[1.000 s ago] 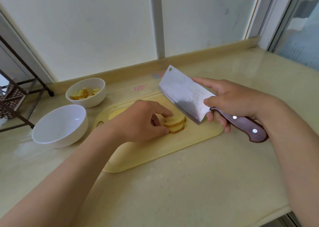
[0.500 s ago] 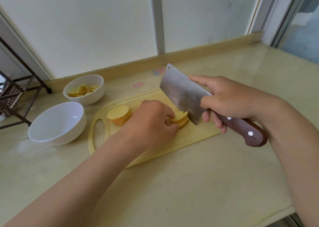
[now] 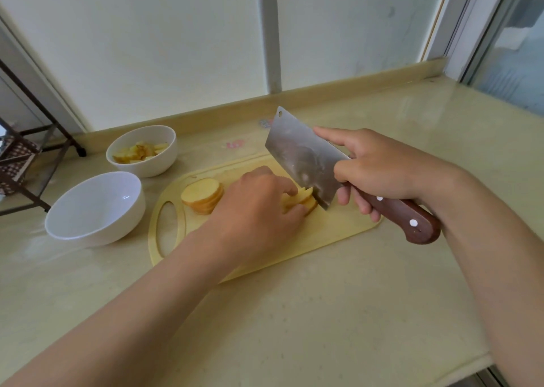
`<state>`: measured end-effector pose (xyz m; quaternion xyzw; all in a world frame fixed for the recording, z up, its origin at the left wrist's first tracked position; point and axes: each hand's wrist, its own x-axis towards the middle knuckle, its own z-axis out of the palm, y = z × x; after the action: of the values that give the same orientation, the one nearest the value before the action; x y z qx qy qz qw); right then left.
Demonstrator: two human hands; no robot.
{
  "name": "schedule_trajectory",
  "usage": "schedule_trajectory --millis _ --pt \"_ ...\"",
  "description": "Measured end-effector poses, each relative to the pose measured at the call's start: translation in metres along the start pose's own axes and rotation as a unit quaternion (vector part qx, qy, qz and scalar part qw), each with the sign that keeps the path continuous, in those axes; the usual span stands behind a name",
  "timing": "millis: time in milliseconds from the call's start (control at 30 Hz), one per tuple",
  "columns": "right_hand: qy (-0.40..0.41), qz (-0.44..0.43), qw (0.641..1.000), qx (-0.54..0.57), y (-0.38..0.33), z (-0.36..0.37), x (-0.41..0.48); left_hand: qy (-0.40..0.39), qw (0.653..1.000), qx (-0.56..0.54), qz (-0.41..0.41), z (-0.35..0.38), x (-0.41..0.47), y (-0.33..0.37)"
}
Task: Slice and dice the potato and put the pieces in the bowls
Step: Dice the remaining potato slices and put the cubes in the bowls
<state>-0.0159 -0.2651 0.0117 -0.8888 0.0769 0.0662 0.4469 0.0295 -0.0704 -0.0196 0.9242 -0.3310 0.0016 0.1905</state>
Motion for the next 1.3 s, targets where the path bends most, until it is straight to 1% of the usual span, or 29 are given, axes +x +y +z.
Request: schedule_trajectory --millis 67,167,367,533,633,700,867,1000,1167,1300 --pt "0.002 -0.001 1.000 -0.001 -0.001 0.000 -0.001 -0.016 1.000 0.003 0.012 -0.002 -0.001 0.000" --pt "0.005 -0.003 1.000 -0.009 -0.003 0.002 -0.003 -0.028 0.999 0.039 0.020 -0.002 0.000 -0.001" --pt "0.017 -0.014 1.000 -0.023 -0.009 0.009 -0.009 -0.002 0.999 0.047 0.025 0.005 -0.001 0.005" --pt "0.015 -0.014 0.999 -0.049 -0.016 0.011 -0.010 0.001 0.999 0.023 0.033 0.004 -0.003 0.004" --pt "0.017 -0.008 0.998 -0.062 -0.020 0.011 -0.011 0.005 0.998 -0.021 0.066 0.002 -0.004 0.002" --pt "0.020 -0.005 0.998 -0.066 -0.022 0.011 -0.011 0.013 0.995 -0.030 0.091 0.004 -0.002 -0.002" --pt "0.023 0.003 0.997 -0.068 -0.025 0.013 -0.013 0.023 0.992 -0.046 0.115 0.008 0.002 -0.015" --pt "0.025 0.011 0.997 -0.068 -0.027 0.014 -0.014 0.044 0.991 -0.084 0.098 0.006 0.003 -0.019" --pt "0.032 0.016 0.998 -0.050 -0.025 0.014 -0.013 0.036 0.992 -0.069 0.098 0.006 0.005 -0.019" --pt "0.036 0.018 0.998 -0.039 -0.022 0.014 -0.011 0.066 0.992 -0.081 0.071 0.007 0.007 -0.022"
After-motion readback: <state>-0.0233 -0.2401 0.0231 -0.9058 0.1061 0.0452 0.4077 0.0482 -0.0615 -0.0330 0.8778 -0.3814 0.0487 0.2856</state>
